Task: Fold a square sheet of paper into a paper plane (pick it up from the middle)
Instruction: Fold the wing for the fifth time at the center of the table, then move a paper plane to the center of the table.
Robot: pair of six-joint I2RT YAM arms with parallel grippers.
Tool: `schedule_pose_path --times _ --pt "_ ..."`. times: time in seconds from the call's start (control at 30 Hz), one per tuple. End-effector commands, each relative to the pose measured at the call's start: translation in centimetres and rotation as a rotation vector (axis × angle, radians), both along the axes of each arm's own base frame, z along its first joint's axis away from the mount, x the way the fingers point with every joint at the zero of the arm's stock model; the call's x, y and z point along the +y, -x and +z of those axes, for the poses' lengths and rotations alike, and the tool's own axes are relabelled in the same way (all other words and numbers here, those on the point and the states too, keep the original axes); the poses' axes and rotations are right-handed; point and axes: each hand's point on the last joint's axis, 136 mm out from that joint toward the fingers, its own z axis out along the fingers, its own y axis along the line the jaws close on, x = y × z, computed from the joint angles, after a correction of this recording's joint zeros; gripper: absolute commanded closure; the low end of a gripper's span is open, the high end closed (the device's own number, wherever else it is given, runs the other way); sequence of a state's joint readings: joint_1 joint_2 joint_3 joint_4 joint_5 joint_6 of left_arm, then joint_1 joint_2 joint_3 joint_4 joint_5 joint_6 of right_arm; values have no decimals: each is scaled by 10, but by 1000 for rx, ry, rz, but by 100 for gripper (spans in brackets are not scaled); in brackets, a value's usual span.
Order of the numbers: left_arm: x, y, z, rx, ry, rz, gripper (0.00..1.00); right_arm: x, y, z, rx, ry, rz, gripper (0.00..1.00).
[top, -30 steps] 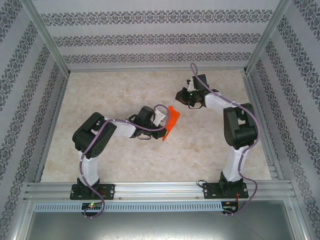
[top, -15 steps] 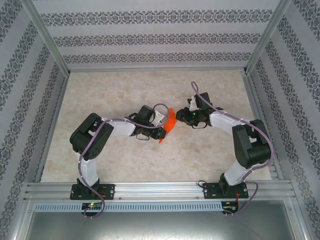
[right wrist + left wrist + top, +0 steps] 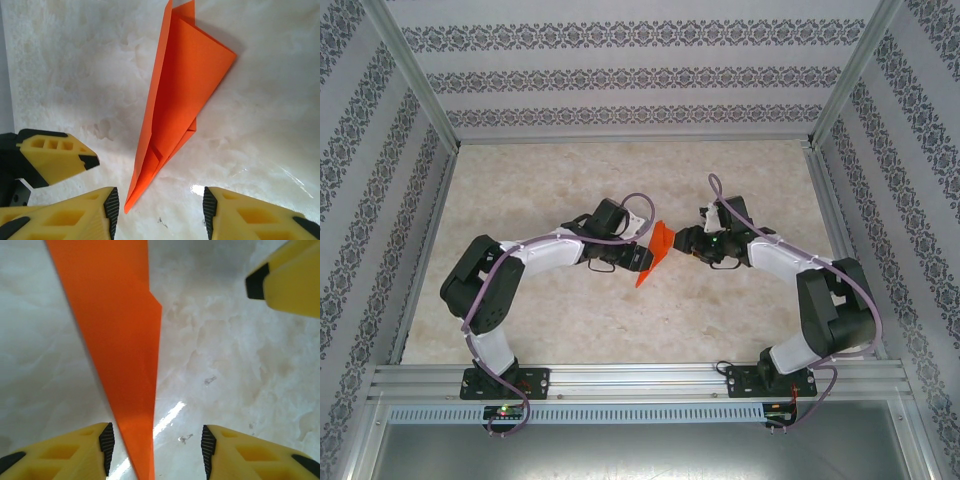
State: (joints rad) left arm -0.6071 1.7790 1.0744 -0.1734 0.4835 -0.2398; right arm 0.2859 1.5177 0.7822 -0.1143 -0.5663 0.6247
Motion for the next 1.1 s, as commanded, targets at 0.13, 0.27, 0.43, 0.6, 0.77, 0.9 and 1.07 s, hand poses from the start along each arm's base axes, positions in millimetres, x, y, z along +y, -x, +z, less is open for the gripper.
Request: schedule_pose_path --times 0.13,0.27,0.43,0.6,0.77,0.9,1.07 --pt "2 11 -19 27 -168 9 42 -8 13 4 -29 -2 -6 46" --pt "1 6 -28 14 -229 28 42 -15 18 3 -25 0 -22 45" --pt "3 0 -42 21 -289 53 44 -19 22 1 -26 1 -28 44" --pt "6 -4 -44 7 -304 70 51 -24 27 -1 -21 0 -39 44" --pt "7 -4 -44 4 -310 76 63 -25 28 -2 -19 -2 -40 44" --pt "6 -5 -40 -1 -301 80 65 -24 28 -3 -16 -6 -39 44" --pt "7 -7 -32 -20 -298 82 65 -23 28 -4 -14 -11 -38 44"
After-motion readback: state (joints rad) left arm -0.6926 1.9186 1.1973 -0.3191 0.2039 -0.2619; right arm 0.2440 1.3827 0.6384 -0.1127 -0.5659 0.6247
